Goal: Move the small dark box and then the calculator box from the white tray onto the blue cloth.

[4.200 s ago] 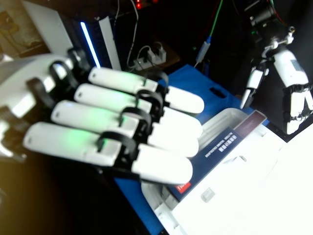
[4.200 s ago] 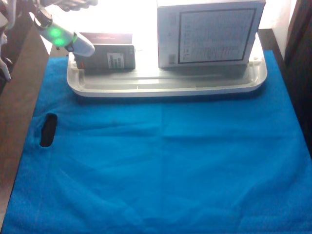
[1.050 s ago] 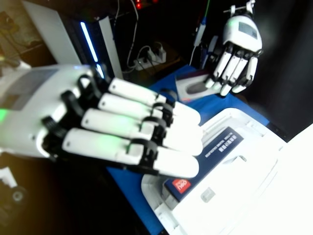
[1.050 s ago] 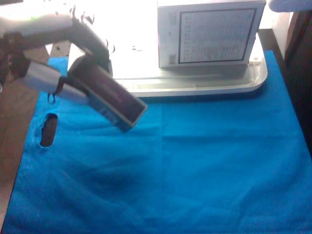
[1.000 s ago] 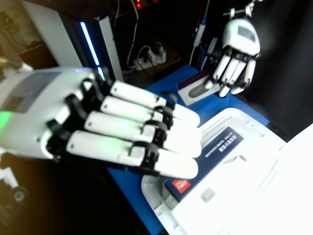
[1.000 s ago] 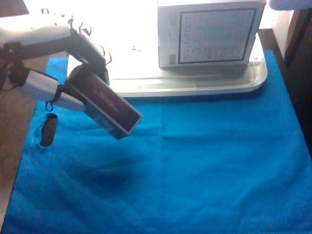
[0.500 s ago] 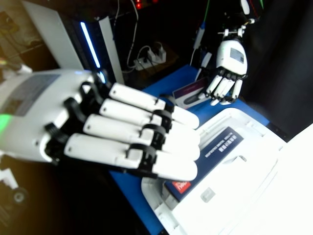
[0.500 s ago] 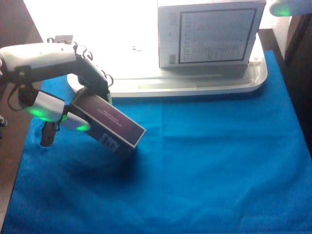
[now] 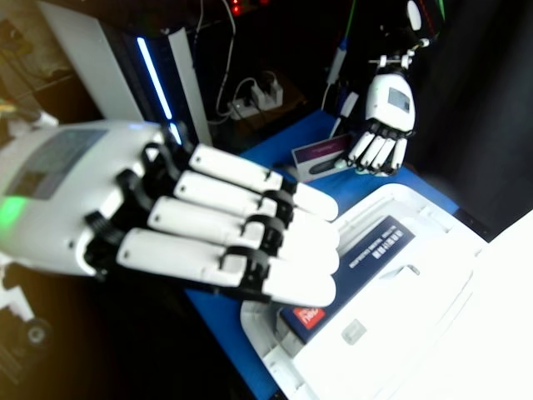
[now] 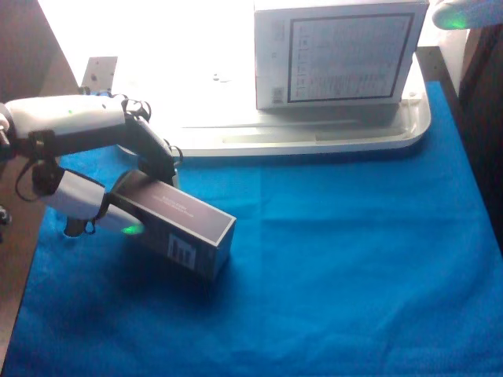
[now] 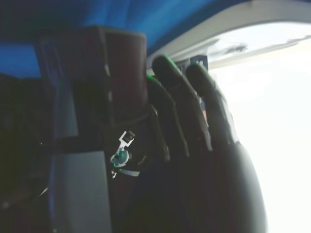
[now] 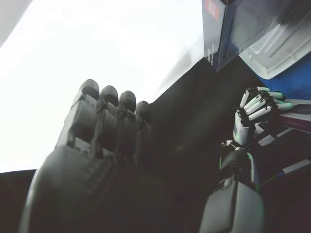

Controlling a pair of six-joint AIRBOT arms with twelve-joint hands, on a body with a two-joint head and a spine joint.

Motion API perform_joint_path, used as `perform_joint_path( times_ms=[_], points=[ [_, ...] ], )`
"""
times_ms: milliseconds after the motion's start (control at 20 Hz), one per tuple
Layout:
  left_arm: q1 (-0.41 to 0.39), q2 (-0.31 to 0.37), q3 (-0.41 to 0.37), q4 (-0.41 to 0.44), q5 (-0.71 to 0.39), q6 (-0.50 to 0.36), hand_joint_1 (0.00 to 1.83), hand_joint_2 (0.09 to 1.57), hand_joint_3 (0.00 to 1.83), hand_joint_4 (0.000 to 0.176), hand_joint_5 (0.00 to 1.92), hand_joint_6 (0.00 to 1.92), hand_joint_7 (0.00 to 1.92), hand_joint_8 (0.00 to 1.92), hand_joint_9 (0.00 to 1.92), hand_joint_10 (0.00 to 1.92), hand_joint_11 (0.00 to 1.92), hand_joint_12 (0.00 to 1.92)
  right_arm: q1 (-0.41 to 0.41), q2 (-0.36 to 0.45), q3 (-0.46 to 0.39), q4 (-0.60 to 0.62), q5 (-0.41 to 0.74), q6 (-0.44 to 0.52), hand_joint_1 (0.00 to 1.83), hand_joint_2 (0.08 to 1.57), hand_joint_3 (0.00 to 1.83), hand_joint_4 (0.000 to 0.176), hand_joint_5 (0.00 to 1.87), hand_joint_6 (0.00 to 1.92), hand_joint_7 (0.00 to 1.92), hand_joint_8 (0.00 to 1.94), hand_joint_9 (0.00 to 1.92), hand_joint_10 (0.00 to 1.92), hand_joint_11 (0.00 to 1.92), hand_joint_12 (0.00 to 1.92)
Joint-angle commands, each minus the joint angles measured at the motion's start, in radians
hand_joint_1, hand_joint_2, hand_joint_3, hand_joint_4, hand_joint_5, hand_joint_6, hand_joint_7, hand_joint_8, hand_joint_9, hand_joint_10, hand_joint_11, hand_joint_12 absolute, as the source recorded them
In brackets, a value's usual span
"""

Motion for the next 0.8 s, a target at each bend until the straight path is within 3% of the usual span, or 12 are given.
perform_joint_path(
  times_ms=[0,50,100,150,200,250,300,350,450,650,700,750],
  points=[
    [-0.007,-0.007,0.001,-0.041,-0.063,-0.017,1.21,1.13,0.0,0.015,0.99,0.91,0.91,1.16,0.75,0.5,0.11,1.32,0.009,0.0,0.001,0.035,0.099,0.001,0.53,0.79,0.0,0.0,0.38,0.0,0.33,0.0,0.23,0.0,0.13,0.02],
    [-0.006,-0.008,0.001,-0.041,-0.062,-0.017,1.21,1.14,0.0,0.02,0.97,0.95,0.91,1.16,0.78,0.42,0.11,1.31,0.008,0.0,0.002,0.035,0.099,0.001,0.53,0.78,0.0,0.0,0.38,0.0,0.33,0.0,0.24,0.0,0.13,0.02],
    [-0.006,-0.009,0.001,-0.041,-0.061,-0.017,1.14,1.13,0.0,0.0,0.94,1.03,0.83,0.55,0.72,0.23,0.04,1.23,0.006,-0.002,0.003,0.035,0.099,0.001,0.54,0.79,0.0,0.0,0.39,0.01,0.33,0.0,0.24,0.0,0.14,0.02],
    [-0.006,-0.009,0.001,-0.041,-0.062,-0.017,1.1,1.14,0.0,0.0,0.91,1.08,0.84,0.22,0.69,0.1,0.02,1.17,0.006,-0.004,0.004,0.035,0.099,0.001,0.54,0.78,0.0,0.0,0.39,0.0,0.32,0.0,0.23,0.0,0.14,0.02],
    [-0.006,-0.009,0.001,-0.041,-0.063,-0.017,1.08,1.05,0.0,0.0,0.68,0.45,0.74,0.06,0.6,0.03,0.04,1.09,0.006,-0.007,0.005,0.035,0.099,0.001,0.56,0.77,0.0,0.0,0.36,0.0,0.32,0.0,0.23,0.0,0.14,0.02],
    [-0.006,-0.009,0.001,-0.041,-0.063,-0.017,1.07,1.01,0.0,0.0,0.64,0.16,0.67,0.02,0.54,0.02,0.06,1.02,0.006,-0.01,0.007,0.035,0.099,0.001,0.57,0.76,0.0,0.0,0.34,0.0,0.31,0.0,0.22,0.0,0.13,0.02],
    [-0.006,-0.008,0.001,-0.041,-0.065,-0.017,1.05,0.97,0.0,0.0,0.56,0.04,0.57,0.0,0.45,0.0,0.07,0.9,0.005,-0.014,0.009,0.035,0.099,0.001,0.57,0.75,0.0,0.0,0.28,0.0,0.3,0.0,0.22,0.0,0.13,0.02],
    [-0.006,-0.008,0.001,-0.041,-0.066,-0.017,1.03,0.94,0.0,0.0,0.51,0.01,0.52,0.0,0.42,0.0,0.09,0.79,0.005,-0.016,0.01,0.035,0.099,0.001,0.58,0.73,0.0,0.0,0.26,0.0,0.29,0.0,0.22,0.0,0.13,0.02],
    [-0.007,-0.004,0.003,-0.042,-0.067,-0.017,0.98,0.9,0.0,0.021,0.42,0.0,0.43,0.0,0.37,0.0,0.12,0.63,0.005,-0.022,0.014,0.035,0.099,0.001,0.58,0.67,0.0,0.0,0.25,0.0,0.27,0.0,0.21,0.0,0.13,0.02],
    [-0.021,0.004,0.015,-0.07,-0.088,-0.011,0.9,0.89,0.0,0.038,0.41,0.0,0.41,0.0,0.44,0.0,0.08,0.85,0.006,-0.063,0.059,0.035,0.099,0.03,0.62,0.62,0.0,0.0,0.25,0.0,0.23,0.01,0.21,0.01,0.22,0.07],
    [-0.039,0.005,0.016,-0.071,-0.09,-0.003,0.94,0.9,0.0,0.014,0.42,0.0,0.45,0.0,0.47,0.01,0.09,0.98,0.006,-0.077,0.072,0.035,0.099,0.031,0.63,0.62,0.0,0.0,0.23,0.0,0.24,0.01,0.2,0.0,0.19,0.06],
    [-0.054,0.005,0.017,-0.071,-0.091,0.004,0.94,0.9,0.0,0.022,0.41,0.0,0.46,0.0,0.48,0.0,0.08,1.04,0.007,-0.091,0.082,0.035,0.09,0.035,0.67,0.63,0.0,0.0,0.22,0.0,0.24,0.01,0.21,0.01,0.2,0.07]
  ],
)
